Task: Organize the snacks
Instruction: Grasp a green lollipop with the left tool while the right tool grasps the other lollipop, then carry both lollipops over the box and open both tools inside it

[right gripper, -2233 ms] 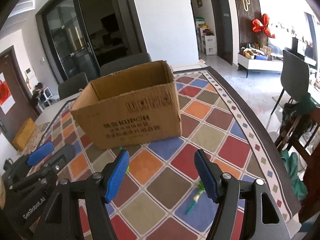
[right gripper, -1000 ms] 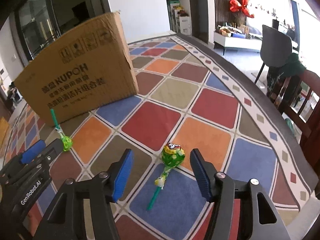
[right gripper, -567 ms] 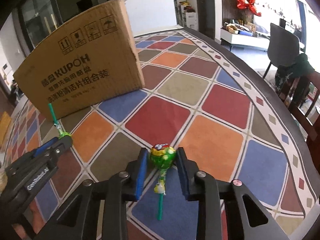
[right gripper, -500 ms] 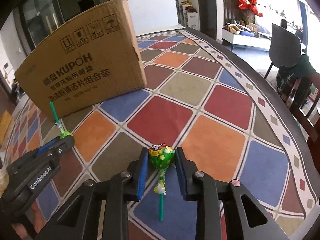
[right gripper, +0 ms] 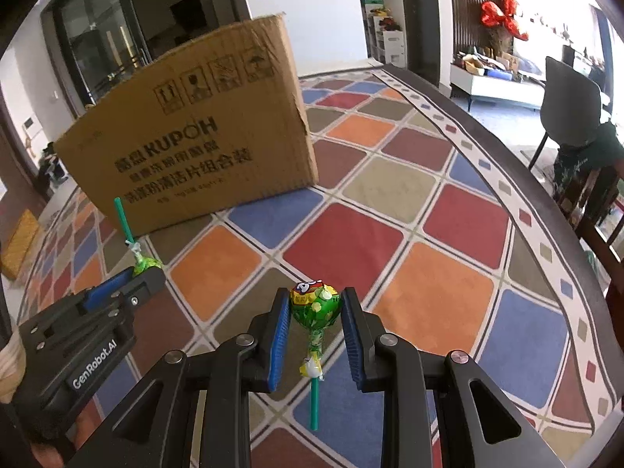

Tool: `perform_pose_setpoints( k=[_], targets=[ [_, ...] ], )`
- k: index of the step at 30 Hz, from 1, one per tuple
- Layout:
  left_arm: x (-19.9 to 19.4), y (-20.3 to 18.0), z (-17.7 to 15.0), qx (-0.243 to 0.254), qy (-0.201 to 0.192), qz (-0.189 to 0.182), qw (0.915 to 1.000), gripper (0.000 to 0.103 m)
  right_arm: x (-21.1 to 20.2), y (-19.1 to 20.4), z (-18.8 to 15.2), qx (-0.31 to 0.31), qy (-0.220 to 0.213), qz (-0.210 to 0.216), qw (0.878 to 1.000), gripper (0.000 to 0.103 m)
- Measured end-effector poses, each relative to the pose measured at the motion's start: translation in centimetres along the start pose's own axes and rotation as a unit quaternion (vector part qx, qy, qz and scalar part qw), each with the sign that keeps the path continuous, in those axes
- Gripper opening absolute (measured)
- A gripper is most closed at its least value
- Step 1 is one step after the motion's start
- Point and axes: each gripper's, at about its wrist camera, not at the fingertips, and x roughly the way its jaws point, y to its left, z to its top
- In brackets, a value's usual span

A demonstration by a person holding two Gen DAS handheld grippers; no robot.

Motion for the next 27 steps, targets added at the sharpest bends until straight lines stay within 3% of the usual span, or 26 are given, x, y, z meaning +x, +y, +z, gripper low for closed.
perform_pose_setpoints(
  k=[27],
  targets=[
    [-8.9, 0.4, 2.6, -0.008, -0.085, 0.017, 0.9962, 0.026, -6.1, 2.7, 4.3, -0.052, -0.083, 0.042, 0.994, 0.028]
  ],
)
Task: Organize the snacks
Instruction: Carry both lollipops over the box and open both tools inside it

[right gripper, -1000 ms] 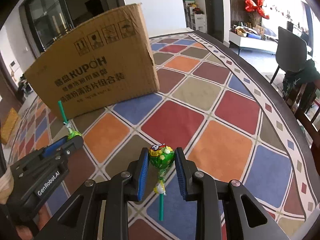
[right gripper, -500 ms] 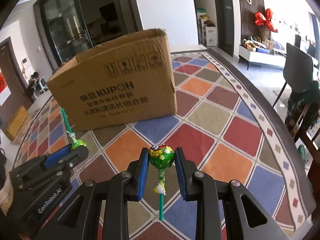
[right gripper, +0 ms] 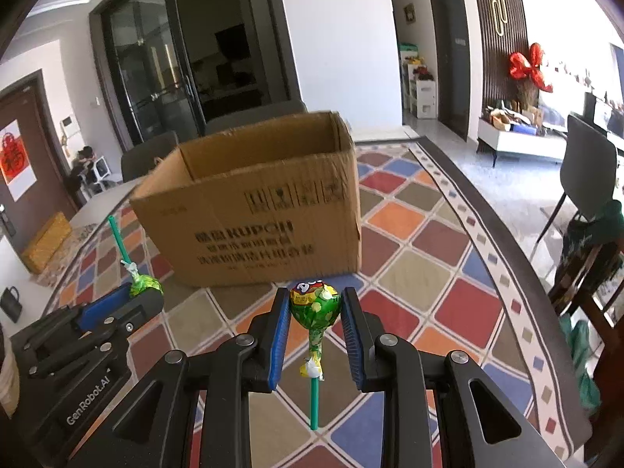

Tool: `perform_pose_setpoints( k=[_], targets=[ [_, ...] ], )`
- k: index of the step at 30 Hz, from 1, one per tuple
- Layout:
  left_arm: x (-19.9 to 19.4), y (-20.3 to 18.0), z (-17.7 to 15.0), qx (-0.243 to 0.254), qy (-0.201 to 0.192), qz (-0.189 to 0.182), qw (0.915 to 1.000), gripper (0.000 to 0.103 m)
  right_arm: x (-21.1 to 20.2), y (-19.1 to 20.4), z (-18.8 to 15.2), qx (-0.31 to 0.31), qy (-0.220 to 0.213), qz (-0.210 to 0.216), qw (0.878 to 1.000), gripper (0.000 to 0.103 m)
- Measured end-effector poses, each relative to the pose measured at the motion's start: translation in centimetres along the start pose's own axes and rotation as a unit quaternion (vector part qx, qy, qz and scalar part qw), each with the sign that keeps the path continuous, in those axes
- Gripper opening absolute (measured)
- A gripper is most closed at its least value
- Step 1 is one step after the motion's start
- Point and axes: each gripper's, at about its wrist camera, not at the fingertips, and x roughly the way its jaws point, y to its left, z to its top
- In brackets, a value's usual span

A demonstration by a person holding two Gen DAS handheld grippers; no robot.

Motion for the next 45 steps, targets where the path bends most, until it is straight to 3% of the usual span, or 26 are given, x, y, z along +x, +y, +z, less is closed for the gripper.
perform_pose_setpoints(
  k=[13, 26, 35, 45],
  targets=[
    [-2.2, 1.3, 3.1, -0.011, -0.046, 0.001, 0.9989, 0.026, -1.7, 1.8, 2.8, -0.022, -0.035, 0.021, 0.999, 0.028],
    [-3.0, 2.4, 8.3, -0.017, -0.069, -0.001, 0.9974, 0.026, -1.8, 3.3, 7.5, -0.039, -0.072, 0.023, 0.996, 0.028],
    [-1.0, 2.9, 12.4, -0.013, -0.051, -0.01, 0.9986, 0.026, -1.5, 4.3, 11.3, -0.052, -0.093, 0.017, 0.994, 0.028],
    [1.9, 3.0, 14.9, 0.012, -0.027, 0.015, 0.9995, 0.026, 1.4, 4.8, 15.2, -0.059, -0.064, 0.022, 0.996, 0.028]
  ],
)
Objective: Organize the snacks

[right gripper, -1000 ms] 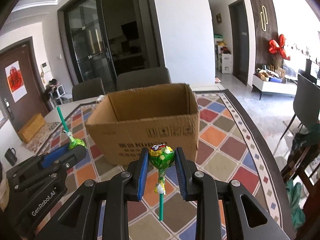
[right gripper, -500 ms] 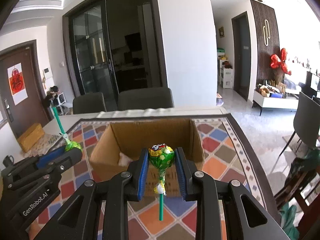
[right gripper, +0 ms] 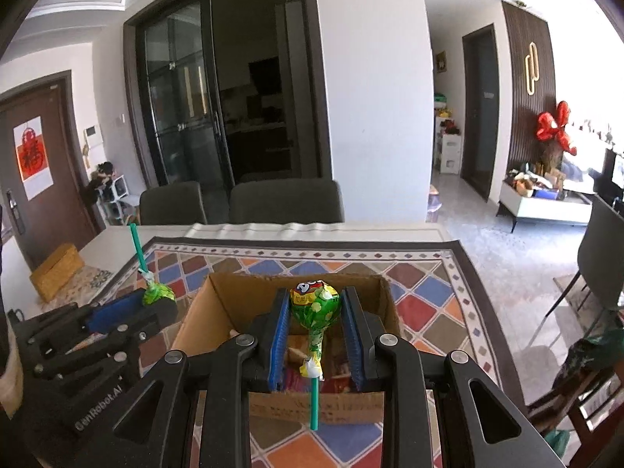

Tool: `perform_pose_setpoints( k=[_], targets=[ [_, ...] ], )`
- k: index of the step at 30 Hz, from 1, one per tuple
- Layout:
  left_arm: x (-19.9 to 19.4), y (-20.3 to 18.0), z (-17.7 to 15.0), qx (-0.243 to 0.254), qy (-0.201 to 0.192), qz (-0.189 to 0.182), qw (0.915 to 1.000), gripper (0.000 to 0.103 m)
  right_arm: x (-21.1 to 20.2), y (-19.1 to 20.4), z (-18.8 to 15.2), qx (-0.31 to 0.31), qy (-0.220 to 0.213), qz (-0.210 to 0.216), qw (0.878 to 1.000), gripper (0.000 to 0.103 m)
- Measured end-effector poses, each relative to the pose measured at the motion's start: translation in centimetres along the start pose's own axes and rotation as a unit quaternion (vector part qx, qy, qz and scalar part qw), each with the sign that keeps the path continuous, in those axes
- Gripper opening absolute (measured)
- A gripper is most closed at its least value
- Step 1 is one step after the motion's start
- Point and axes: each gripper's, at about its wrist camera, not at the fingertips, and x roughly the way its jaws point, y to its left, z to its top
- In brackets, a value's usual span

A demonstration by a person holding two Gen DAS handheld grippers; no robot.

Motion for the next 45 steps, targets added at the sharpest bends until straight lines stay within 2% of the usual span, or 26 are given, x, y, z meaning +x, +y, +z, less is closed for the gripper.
perform_pose_setpoints(
  k=[16, 19, 20, 22, 24, 26, 28, 36, 45],
  targets=[
    [5.6, 0.8, 1.2, 0.005, 0.07, -0.002, 0.9976, 0.026, 6.4, 0.1, 1.7, -0.037, 0.064, -0.022, 0.997, 0.028],
    [6.2, 0.7, 1.0, 0.009, 0.08, 0.011, 0.9967, 0.033, 7.1, 0.0, 1.8, -0.036, 0.075, -0.024, 0.996, 0.028],
    [6.2, 0.8, 1.0, 0.011, 0.079, 0.017, 0.9967, 0.035, 7.4, 0.0, 1.7, -0.038, 0.081, -0.026, 0.996, 0.029],
    [6.0, 0.8, 0.9, 0.013, 0.075, 0.023, 0.9969, 0.04, 7.4, -0.1, 1.5, -0.037, 0.084, -0.034, 0.995, 0.042],
    [5.5, 0.8, 0.8, 0.015, 0.071, 0.022, 0.9971, 0.041, 7.3, -0.2, 1.4, -0.035, 0.083, -0.037, 0.995, 0.048],
    [4.7, 0.7, 0.6, 0.017, 0.064, 0.025, 0.9975, 0.041, 6.8, -0.5, 1.1, -0.031, 0.083, -0.035, 0.995, 0.049],
    [3.7, 0.6, 0.5, 0.015, 0.055, 0.025, 0.9981, 0.046, 6.3, -0.6, 0.9, -0.027, 0.083, -0.033, 0.996, 0.049],
    [-1.2, 0.1, -0.5, 0.007, 0.014, 0.028, 0.9995, 0.052, 1.8, -0.6, -0.7, -0.017, 0.06, -0.017, 0.998, 0.049],
    [-6.8, -0.7, -2.5, 0.005, -0.037, 0.033, 0.9987, 0.069, -4.1, 0.1, -2.0, -0.023, 0.011, -0.016, 1.0, 0.063]
  ],
)
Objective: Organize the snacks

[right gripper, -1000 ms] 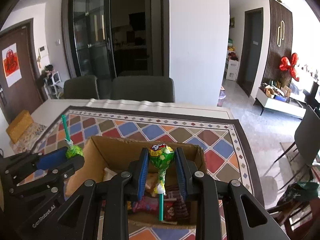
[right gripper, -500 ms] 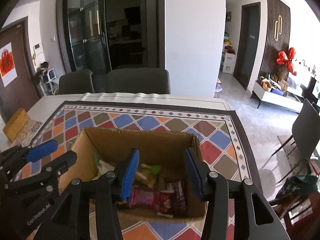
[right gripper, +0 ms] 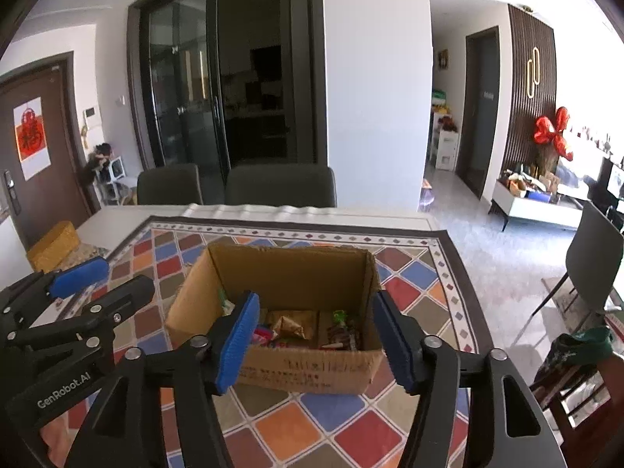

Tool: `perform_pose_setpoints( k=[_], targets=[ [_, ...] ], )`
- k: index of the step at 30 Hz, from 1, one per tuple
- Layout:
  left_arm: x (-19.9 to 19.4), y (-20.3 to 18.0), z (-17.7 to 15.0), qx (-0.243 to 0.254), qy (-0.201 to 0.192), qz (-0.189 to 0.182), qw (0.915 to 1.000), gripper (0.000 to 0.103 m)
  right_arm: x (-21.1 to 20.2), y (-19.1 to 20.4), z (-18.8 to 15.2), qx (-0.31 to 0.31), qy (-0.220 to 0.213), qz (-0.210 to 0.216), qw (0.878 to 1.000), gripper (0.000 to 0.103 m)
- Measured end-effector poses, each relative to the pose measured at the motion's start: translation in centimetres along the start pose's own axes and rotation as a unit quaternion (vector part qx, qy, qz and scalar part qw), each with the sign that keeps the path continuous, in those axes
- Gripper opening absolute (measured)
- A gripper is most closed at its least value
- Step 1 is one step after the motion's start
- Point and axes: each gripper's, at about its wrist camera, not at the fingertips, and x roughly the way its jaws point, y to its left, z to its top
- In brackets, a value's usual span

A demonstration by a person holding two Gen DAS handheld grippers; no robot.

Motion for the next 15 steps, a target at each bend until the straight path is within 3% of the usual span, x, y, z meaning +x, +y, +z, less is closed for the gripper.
perform_pose_setpoints(
  k=[4, 15],
  targets=[
    [-2.4, -0.4, -0.9, 0.009, -0.026, 0.013, 0.9995, 0.08, -2.4, -0.2, -1.2, 0.005, -0.017, -0.005, 1.0, 0.07],
    [-6.6, -1.0, -3.7, 0.013, -0.055, 0.037, 0.9977, 0.095, -5.9, -0.4, -4.3, 0.016, -0.025, -0.016, 0.999, 0.077]
  ],
)
